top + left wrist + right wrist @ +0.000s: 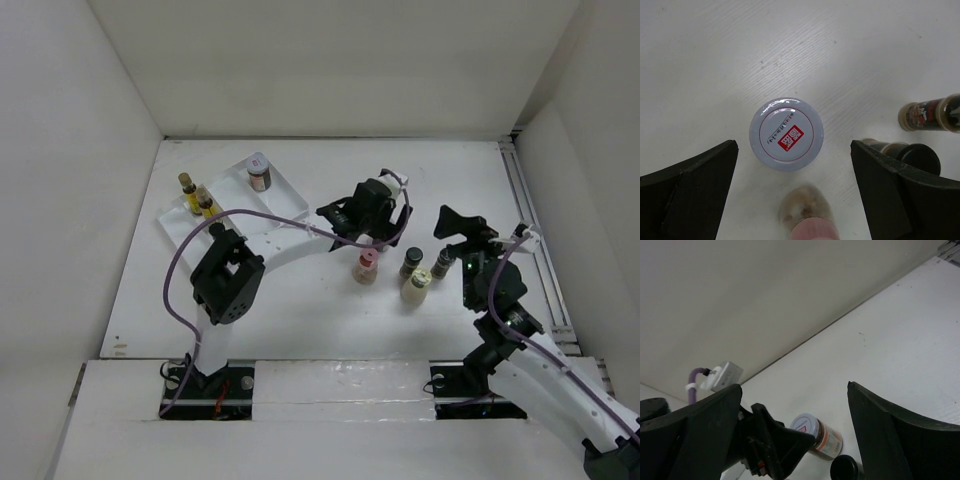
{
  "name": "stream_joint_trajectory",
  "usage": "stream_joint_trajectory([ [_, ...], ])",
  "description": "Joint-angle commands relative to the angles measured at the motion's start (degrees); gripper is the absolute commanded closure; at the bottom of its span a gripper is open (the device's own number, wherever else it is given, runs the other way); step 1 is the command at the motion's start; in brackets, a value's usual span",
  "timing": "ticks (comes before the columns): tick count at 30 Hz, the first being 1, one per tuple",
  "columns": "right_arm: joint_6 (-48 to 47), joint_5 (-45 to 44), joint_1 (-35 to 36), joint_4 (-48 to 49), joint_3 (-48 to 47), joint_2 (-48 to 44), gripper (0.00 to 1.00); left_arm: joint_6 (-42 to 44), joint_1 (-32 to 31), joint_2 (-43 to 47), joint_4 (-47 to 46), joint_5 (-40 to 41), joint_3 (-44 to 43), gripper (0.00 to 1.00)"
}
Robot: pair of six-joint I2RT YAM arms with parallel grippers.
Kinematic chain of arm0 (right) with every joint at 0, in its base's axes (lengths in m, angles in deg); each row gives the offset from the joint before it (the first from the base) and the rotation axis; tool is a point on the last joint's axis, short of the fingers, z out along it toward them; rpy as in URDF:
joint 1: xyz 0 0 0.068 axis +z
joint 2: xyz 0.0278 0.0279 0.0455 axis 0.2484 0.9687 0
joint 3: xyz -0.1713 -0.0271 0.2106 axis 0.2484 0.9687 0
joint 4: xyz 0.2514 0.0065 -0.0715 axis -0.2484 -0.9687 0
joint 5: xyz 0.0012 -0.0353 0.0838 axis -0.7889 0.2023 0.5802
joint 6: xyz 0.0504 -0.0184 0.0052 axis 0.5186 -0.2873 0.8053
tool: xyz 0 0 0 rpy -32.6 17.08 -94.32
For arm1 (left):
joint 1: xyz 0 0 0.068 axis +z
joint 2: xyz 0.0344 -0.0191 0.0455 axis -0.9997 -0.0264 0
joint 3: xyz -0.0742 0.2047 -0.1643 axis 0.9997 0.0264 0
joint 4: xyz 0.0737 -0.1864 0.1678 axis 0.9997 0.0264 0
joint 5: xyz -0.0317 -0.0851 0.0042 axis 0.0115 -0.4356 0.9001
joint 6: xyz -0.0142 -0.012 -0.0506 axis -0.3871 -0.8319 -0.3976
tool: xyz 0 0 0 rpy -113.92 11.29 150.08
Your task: Organize the condiment bottles
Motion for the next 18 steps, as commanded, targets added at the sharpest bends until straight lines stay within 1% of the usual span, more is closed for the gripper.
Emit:
stream_joint_trajectory([
  [1,0.51,-1.06,-0.23,1.32,-0.19,-1.12,0.08,1.46,-0.13,-2.17,1.72,3.77,-4.94,0.08],
  [3,0.51,-0.36,-0.23,1.32,-0.19,-0.6,0.08,1.46,-0.13,-3.49,1.63,5.36,-5.47,0.09],
  [6,0.51,0.17,-0.23,1.32,-0.19,-0.06,0.08,1.46,-0.13,-5.6,1.63,6.69,-6.62,0.15],
  [7,0.51,0.17,-0.23,1.32,-0.19,0.46,0.08,1.46,-0.13,-6.22,1.63,7.21,-7.23,0.21],
  [8,0.51,0.78,-0.23,1.32,-0.19,0.46,0.08,1.46,-0.13,-6.75,1.63,7.22,-7.93,0.24],
  [11,-0.01,0.78,-0.23,1.32,-0.72,0.46,0.08,1.46,-0.13,-7.37,0.32,7.74,-7.94,0.36],
  [12,-0.01,0.78,-0.23,1.32,-0.72,0.46,0.08,1.46,-0.13,-6.84,-0.21,8.7,-7.07,0.43],
  [14,-0.01,0.78,-0.23,1.32,-0.72,-0.06,0.1,1.46,-0.13,-5.0,-1.61,8.71,-6.28,0.48],
  [17,-0.01,1.31,-0.23,1.32,-0.72,-0.06,0.1,0.94,1.27,-1.67,-3.29,8.71,-5.65,0.53],
  [18,-0.01,1.31,-0.23,1.32,-0.72,0.63,0.1,0.93,1.89,-0.7,-3.29,8.71,-5.65,0.53],
])
